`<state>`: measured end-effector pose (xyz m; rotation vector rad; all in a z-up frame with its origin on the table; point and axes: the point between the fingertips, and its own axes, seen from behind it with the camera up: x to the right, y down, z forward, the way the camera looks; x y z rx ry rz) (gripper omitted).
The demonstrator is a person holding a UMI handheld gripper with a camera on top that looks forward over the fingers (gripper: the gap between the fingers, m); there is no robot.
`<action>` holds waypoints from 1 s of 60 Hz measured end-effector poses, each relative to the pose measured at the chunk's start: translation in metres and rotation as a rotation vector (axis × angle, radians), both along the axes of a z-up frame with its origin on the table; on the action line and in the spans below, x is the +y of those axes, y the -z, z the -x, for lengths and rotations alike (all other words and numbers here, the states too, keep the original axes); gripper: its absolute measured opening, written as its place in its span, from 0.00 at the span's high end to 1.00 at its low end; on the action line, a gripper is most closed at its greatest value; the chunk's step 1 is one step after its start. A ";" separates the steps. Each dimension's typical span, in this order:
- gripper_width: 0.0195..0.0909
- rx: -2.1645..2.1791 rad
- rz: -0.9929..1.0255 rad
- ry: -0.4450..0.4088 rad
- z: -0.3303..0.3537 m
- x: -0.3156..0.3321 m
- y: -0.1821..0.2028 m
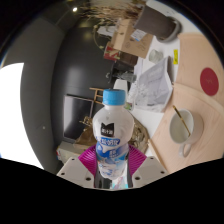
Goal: Pour water
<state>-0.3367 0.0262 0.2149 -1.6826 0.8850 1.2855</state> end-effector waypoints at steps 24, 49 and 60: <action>0.75 -1.123 -0.225 0.123 -0.185 0.005 -0.039; 0.74 -1.389 -0.002 0.003 -0.268 0.000 0.140; 0.65 -1.348 0.017 0.025 -0.269 -0.006 0.157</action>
